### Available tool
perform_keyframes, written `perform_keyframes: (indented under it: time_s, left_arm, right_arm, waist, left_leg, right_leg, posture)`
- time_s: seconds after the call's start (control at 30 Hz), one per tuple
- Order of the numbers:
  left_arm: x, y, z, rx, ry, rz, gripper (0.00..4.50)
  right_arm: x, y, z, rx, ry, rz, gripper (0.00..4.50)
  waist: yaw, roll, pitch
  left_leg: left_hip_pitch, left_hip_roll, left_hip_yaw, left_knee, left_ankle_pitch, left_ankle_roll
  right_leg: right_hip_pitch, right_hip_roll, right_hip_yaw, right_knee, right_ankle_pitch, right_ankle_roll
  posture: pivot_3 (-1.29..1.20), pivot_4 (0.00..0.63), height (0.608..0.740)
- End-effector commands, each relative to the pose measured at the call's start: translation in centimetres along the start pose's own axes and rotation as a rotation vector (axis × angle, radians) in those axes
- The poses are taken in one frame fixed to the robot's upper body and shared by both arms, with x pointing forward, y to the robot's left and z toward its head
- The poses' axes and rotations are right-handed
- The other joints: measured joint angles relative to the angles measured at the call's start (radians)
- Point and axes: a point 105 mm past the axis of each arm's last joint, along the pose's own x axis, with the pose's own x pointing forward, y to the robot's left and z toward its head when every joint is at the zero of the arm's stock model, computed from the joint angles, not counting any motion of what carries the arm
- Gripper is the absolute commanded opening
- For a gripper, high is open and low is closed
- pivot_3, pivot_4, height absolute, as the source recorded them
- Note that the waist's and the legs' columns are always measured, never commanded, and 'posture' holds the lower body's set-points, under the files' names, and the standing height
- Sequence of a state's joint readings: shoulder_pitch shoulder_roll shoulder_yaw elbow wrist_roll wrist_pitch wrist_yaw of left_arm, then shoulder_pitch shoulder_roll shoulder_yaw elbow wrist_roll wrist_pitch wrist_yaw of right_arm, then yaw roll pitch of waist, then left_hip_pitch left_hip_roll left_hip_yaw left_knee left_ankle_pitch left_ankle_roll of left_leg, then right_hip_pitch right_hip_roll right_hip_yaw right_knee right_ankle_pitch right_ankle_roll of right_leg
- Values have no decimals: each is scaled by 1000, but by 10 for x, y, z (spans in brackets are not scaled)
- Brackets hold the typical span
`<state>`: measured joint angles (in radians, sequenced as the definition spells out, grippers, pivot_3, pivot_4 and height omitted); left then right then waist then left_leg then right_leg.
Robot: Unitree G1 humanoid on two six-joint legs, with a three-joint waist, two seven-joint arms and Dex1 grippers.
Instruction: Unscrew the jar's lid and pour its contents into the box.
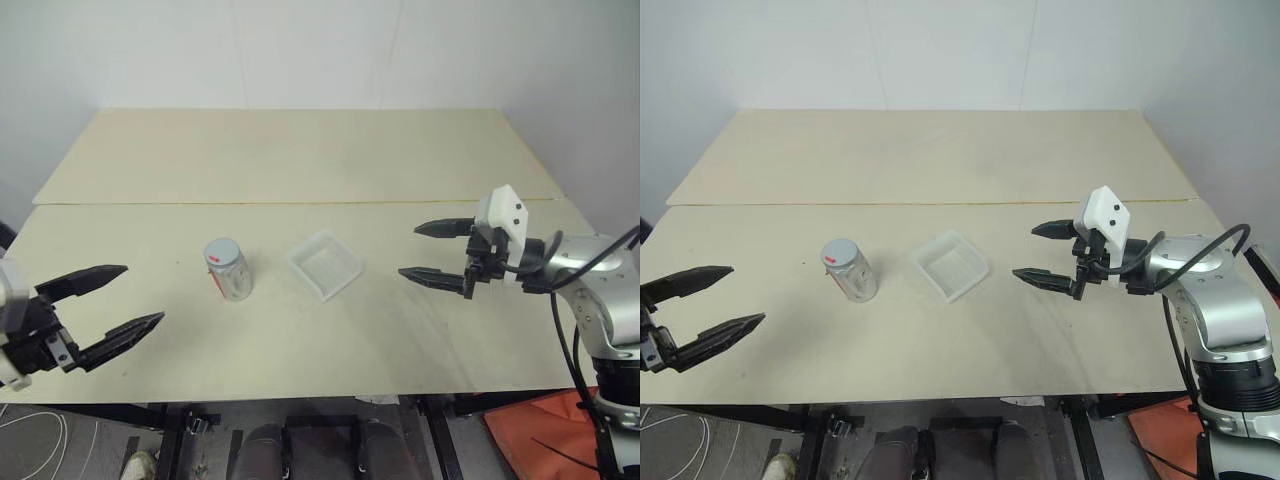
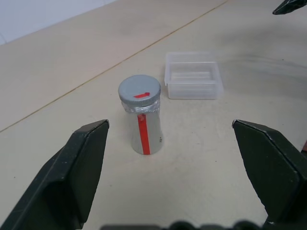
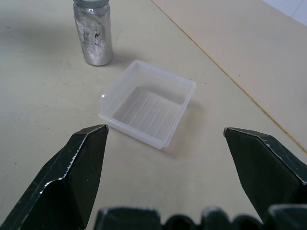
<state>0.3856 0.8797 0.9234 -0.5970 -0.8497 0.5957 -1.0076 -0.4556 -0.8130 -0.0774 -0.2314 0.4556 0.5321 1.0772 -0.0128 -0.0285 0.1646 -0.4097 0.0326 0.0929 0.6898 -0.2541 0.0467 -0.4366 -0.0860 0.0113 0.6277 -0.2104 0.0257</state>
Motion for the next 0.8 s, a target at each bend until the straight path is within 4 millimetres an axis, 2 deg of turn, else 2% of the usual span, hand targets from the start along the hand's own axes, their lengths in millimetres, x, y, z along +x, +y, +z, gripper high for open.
perform_keyframes:
  time_s: [0.03, 0.2, 0.47, 0.63, 0.8]
  left_arm:
    - [2, 3, 7, 30, -20, 3, 4477]
    - [15, 3, 5, 15, -51, -2, 4477]
    - [42, 4, -22, -41, -49, 33, 4477]
    - [67, 4, -36, -141, -148, 112, 4477]
    - [94, 7, -55, -131, -169, 169, 4477]
  right_arm:
    - [-4, -1, 17, -56, -40, -15, 4500]
    - [1, -1, 21, -71, -45, -22, 4500]
    - [2, -1, 26, -106, -40, -10, 4500]
    - [1, -1, 32, -135, -33, -22, 4500]
    - [3, 5, 44, -133, -55, 17, 4500]
  waist:
    - [1, 0, 0]
    - [1, 0, 0]
    - [1, 0, 0]
    - [3, 0, 0]
    - [4, 0, 0]
  left_leg:
    - [0, 0, 0, 0, 0, 0]
    - [0, 0, 0, 0, 0, 0]
    - [1, 0, 0, 0, 0, 0]
    - [1, 0, 0, 1, 0, 0]
    - [1, -1, -1, 2, 0, 0]
  right_leg:
    - [0, 0, 0, 0, 0, 0]
    - [1, 0, 0, 0, 0, 0]
    - [1, 1, 1, 0, 0, 0]
    - [2, 0, 1, 0, 0, 0]
    - [3, 0, 1, 1, 1, 0]
  posture:
    - [0, 150, 740]
    - [0, 150, 740]
    - [0, 150, 740]
    - [0, 150, 740]
    - [0, 150, 740]
